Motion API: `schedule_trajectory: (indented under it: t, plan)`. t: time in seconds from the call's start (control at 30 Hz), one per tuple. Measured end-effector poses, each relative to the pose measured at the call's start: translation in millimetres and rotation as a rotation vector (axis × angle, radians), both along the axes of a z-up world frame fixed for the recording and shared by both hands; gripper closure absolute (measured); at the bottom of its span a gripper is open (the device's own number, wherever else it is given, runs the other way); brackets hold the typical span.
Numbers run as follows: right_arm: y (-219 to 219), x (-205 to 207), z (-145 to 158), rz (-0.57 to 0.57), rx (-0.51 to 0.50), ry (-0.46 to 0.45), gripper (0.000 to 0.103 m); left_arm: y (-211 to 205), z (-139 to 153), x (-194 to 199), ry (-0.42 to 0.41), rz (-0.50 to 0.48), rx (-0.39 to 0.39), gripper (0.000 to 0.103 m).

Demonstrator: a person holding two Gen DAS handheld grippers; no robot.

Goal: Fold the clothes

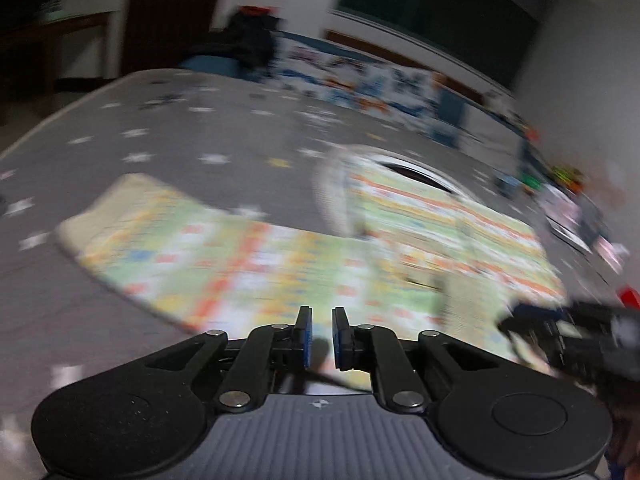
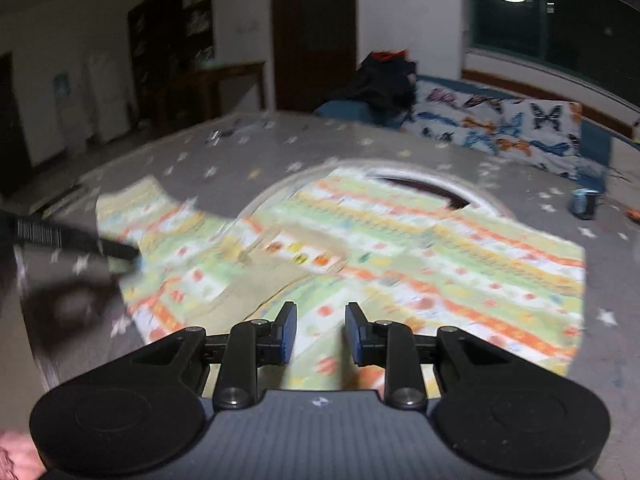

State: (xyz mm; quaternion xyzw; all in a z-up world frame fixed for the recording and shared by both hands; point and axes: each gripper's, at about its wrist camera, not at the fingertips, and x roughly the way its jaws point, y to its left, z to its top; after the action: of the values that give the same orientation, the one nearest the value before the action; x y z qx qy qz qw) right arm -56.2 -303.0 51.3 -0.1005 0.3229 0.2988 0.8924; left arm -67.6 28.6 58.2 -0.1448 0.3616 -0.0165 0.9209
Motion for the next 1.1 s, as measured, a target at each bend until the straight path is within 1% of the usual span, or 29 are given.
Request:
schedule_trajectory:
  t: [0.07, 0.13, 0.2, 0.23, 0.27, 0.37, 0.47, 0.57, 0.67, 0.8, 0.83, 0.87, 0.9, 1.0, 1.07, 1.1]
  plan:
    - [6.9, -0.8, -7.3, 0.011, -0.040, 0.003, 0.075, 20.2, -1.4, -3.0, 0.003, 0.089, 0.024, 0.091]
    - [10.1, -2.2, -5.3, 0.011, -0.050, -0.008, 0.074, 41.2, -2.8, -4.7, 0.007, 0.177, 0.038, 0.088]
    - [9.3, -5.5, 0.1, 0.013, -0.033, -0.020, 0.074, 60.1, -4.2, -4.0, 0.008, 0.257, 0.051, 0.081]
    - [9.3, -6.8, 1.5, 0.014, -0.030, -0.023, 0.071, 68.6, -4.9, -2.9, 0.008, 0.295, 0.063, 0.076]
    - [9.6, -7.7, 1.9, 0.016, -0.031, -0.023, 0.069, 77.2, -5.6, -1.7, 0.008, 0.333, 0.074, 0.074]
    - [10.1, -10.6, 1.1, 0.019, -0.036, -0.017, 0.069, 91.0, -8.3, 8.6, 0.016, 0.397, 0.107, 0.074]
    - [7.3, -15.3, 2.1, 0.012, -0.032, -0.016, 0.069, 102.0, -10.6, 16.7, 0.016, 0.433, 0.105, 0.074]
    - [2.6, -19.3, 6.4, -0.001, -0.026, -0.023, 0.068, 108.1, -14.2, 25.5, 0.026, 0.446, 0.108, 0.074]
    - [-4.1, -22.3, 9.7, -0.020, -0.017, -0.028, 0.068, 108.0, -16.7, 33.3, 0.022, 0.457, 0.119, 0.074]
    - [-13.3, -26.6, 11.0, -0.049, 0.001, -0.022, 0.068, 108.3, -18.6, 36.4, 0.017, 0.472, 0.108, 0.076]
    - [-15.3, -27.6, 10.8, -0.054, 0.005, -0.020, 0.068, 109.1, -18.8, 36.3, 0.015, 0.476, 0.102, 0.079]
    - [-17.1, -28.9, 10.5, -0.060, 0.006, -0.019, 0.068, 110.0, -19.4, 36.3, 0.012, 0.478, 0.098, 0.089]
    - [-18.9, -30.6, 10.1, -0.064, 0.008, -0.019, 0.068, 111.1, -20.0, 36.0, 0.009, 0.482, 0.093, 0.092]
    - [-24.5, -34.5, 9.7, -0.081, 0.017, -0.017, 0.068, 112.3, -18.1, 33.7, -0.006, 0.497, 0.067, 0.096]
    - [-28.7, -36.2, 9.7, -0.096, 0.027, -0.015, 0.068, 107.9, -10.5, 30.2, -0.032, 0.492, 0.048, 0.097]
    - [-31.3, -36.4, 9.7, -0.105, 0.033, -0.013, 0.068, 104.0, -4.6, 27.8, -0.051, 0.475, 0.027, 0.097]
